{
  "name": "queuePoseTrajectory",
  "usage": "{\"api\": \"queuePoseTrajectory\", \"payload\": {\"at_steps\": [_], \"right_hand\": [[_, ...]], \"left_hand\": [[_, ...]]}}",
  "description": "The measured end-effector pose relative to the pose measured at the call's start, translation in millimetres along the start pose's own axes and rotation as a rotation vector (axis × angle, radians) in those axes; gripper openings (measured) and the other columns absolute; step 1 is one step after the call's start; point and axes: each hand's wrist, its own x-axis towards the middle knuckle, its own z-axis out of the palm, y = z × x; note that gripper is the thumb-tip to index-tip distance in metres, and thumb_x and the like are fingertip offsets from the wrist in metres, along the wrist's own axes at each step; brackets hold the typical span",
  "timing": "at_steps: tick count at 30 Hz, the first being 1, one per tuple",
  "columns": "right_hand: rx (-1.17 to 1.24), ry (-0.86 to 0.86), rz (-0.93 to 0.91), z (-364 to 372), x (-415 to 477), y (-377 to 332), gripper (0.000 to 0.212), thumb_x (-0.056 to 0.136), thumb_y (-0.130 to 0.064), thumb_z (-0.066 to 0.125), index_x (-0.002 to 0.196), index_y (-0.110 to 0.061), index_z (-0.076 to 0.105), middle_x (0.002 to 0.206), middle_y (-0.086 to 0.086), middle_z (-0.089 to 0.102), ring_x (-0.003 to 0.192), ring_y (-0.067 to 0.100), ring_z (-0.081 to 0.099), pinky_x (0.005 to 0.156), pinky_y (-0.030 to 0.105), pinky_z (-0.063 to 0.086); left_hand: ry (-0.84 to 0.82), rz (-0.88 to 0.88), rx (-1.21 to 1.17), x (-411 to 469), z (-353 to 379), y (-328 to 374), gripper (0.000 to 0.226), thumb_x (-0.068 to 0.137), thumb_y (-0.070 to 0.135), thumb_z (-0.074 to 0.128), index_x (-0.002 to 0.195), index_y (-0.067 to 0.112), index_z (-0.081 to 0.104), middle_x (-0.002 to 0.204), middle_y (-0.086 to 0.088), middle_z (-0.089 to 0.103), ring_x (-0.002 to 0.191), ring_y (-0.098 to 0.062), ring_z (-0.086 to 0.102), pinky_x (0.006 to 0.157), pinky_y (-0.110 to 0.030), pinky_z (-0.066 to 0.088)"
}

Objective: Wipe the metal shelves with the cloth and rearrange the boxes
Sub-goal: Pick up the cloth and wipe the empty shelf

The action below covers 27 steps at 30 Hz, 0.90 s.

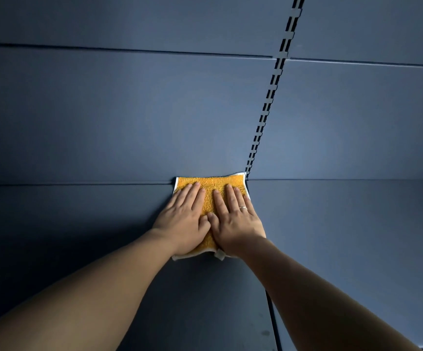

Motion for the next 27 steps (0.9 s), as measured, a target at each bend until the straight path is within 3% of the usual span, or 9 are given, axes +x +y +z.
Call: {"api": "queuePoseTrajectory", "payload": {"at_steps": [4,7,18,24,27], "right_hand": [[-0.028,0.000,0.013,0,9,0,0.069,0.101,-0.056,-0.004,0.161,-0.023,-0.014,0.168,0.010,-0.019,0.155,0.024,-0.021,0.126,0.044,-0.011],[-0.031,-0.008,0.031,0,7,-5,0.066,0.106,-0.053,0.004,0.161,-0.022,-0.014,0.168,0.010,-0.019,0.155,0.024,-0.021,0.126,0.044,-0.012],[0.010,0.003,-0.005,4,11,-66,0.065,0.106,-0.052,0.005,0.160,-0.024,-0.015,0.167,0.009,-0.021,0.154,0.024,-0.023,0.126,0.044,-0.011],[0.016,0.030,-0.031,12,-29,-70,0.081,0.086,-0.057,-0.020,0.160,-0.024,-0.015,0.168,0.009,-0.019,0.154,0.023,-0.022,0.126,0.042,-0.012],[0.014,0.015,-0.033,18,-65,-77,0.075,0.091,-0.056,-0.017,0.158,-0.023,-0.020,0.166,0.009,-0.024,0.152,0.024,-0.026,0.125,0.043,-0.013]], "left_hand": [[0.008,0.007,-0.005,6,-2,-5,0.068,0.104,0.044,0.019,0.161,0.017,-0.007,0.169,-0.003,-0.012,0.155,-0.017,-0.014,0.127,-0.039,-0.005],[0.010,0.003,-0.012,5,-1,-5,0.068,0.104,0.043,0.020,0.161,0.016,-0.007,0.169,-0.003,-0.013,0.155,-0.017,-0.014,0.126,-0.039,-0.006],[0.013,-0.051,0.017,-28,-4,-54,0.067,0.105,0.042,0.019,0.161,0.015,-0.008,0.169,-0.004,-0.015,0.155,-0.018,-0.015,0.126,-0.038,-0.008],[-0.023,-0.049,0.007,-67,2,-38,0.079,0.090,0.049,-0.001,0.160,0.012,-0.009,0.168,-0.008,-0.014,0.155,-0.021,-0.016,0.127,-0.043,-0.003],[-0.051,-0.039,0.010,-101,7,-28,0.086,0.084,0.052,-0.010,0.159,0.011,-0.011,0.167,-0.009,-0.017,0.154,-0.023,-0.017,0.126,-0.044,-0.002]]}}
